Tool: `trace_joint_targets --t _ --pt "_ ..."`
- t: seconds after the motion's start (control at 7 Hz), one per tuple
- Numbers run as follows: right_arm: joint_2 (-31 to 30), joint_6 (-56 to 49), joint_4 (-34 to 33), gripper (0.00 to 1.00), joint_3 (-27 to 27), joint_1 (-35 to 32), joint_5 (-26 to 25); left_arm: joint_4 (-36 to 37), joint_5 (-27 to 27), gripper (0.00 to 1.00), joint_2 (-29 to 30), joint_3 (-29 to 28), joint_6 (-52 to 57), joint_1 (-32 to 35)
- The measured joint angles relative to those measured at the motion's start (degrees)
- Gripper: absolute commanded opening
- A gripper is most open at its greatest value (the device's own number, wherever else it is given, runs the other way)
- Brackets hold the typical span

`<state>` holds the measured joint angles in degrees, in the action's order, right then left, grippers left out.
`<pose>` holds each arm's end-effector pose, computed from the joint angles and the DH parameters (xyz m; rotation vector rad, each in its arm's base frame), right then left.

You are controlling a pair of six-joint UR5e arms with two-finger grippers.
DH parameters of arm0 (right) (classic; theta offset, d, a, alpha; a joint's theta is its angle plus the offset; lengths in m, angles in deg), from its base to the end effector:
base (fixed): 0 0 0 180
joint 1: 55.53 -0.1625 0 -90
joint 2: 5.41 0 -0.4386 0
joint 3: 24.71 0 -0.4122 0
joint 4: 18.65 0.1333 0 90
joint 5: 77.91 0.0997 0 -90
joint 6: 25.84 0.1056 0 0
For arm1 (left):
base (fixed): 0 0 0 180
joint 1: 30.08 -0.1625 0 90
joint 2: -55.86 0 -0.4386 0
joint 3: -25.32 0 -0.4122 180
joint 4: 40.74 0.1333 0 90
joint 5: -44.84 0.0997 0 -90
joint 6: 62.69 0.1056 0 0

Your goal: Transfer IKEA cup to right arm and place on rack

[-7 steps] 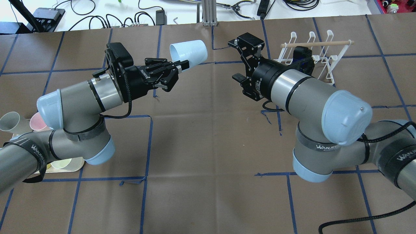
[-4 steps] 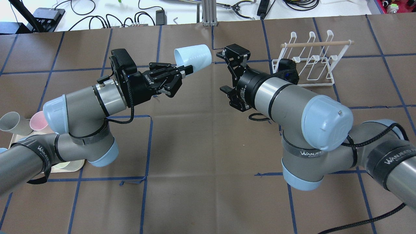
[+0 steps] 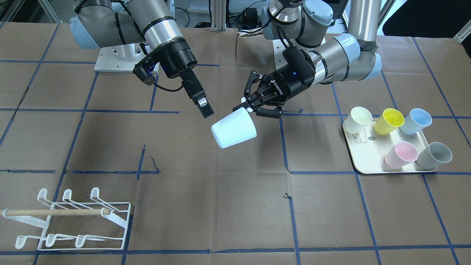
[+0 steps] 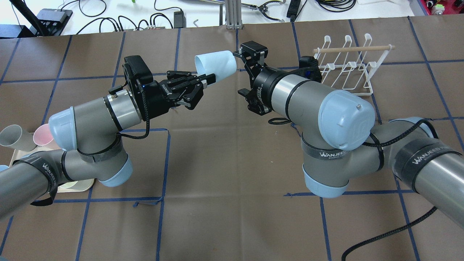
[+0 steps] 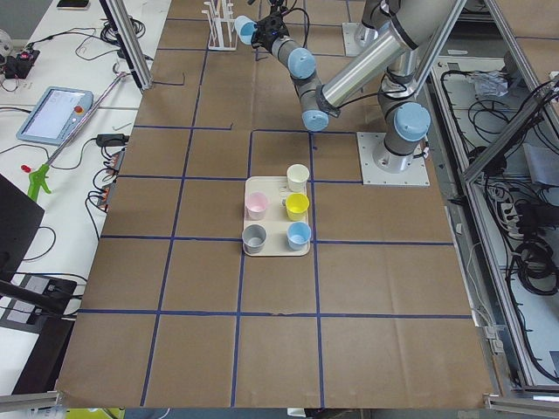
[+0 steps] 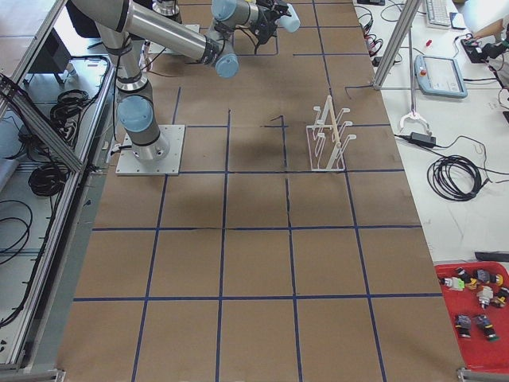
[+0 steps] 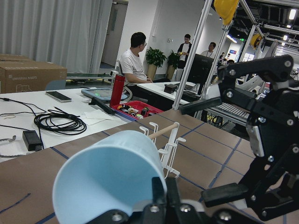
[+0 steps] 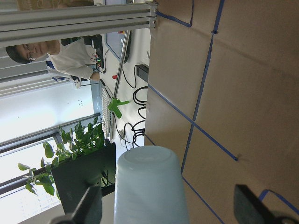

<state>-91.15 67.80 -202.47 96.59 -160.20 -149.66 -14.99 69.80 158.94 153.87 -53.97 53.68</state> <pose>0.2890 -0.4470 0.3922 1.1975 1.7509 -0.4144 -0.1800 -0.4610 0.3368 -0.7632 -1.7972 1.2766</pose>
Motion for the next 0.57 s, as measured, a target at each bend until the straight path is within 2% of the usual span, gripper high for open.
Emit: trace_joint_targets --t 0.57 --pt "5.13 -0.04 0.04 1.0 -5.15 -0.89 -0.24 0.0 0.0 0.06 0.0 -0.05 -0.07 0.04"
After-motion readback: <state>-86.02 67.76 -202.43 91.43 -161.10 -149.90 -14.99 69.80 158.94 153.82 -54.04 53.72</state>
